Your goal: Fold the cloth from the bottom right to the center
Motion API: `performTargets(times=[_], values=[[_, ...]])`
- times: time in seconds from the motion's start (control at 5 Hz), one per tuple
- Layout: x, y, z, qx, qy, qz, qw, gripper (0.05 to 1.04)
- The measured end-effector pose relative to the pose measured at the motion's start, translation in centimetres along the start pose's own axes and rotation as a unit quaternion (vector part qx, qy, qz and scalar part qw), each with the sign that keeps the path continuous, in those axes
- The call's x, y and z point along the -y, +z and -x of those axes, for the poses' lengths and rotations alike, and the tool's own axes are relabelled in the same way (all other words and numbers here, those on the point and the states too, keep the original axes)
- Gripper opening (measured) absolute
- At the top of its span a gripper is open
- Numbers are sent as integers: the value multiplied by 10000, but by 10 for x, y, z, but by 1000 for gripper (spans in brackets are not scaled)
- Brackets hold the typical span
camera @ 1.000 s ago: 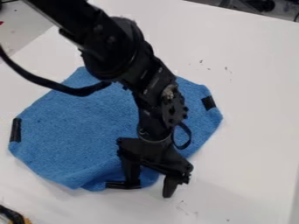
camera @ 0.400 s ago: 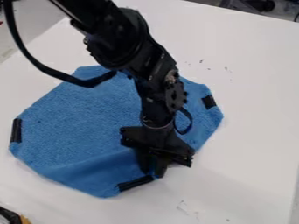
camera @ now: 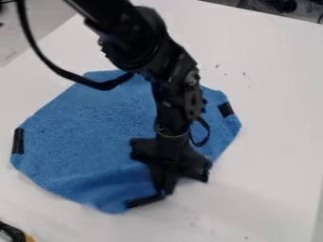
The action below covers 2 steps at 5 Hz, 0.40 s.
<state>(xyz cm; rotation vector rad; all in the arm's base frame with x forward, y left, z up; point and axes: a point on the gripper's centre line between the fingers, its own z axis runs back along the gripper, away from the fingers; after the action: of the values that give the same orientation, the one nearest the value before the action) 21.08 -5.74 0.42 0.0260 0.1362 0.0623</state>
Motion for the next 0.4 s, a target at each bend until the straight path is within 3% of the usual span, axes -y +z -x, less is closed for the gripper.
performTargets(times=[0.2,0.4], values=[[-11,31,-25,-198,-674,-95,9975,58],[-36,45,-57,-98,-1274,-185,9916,58]])
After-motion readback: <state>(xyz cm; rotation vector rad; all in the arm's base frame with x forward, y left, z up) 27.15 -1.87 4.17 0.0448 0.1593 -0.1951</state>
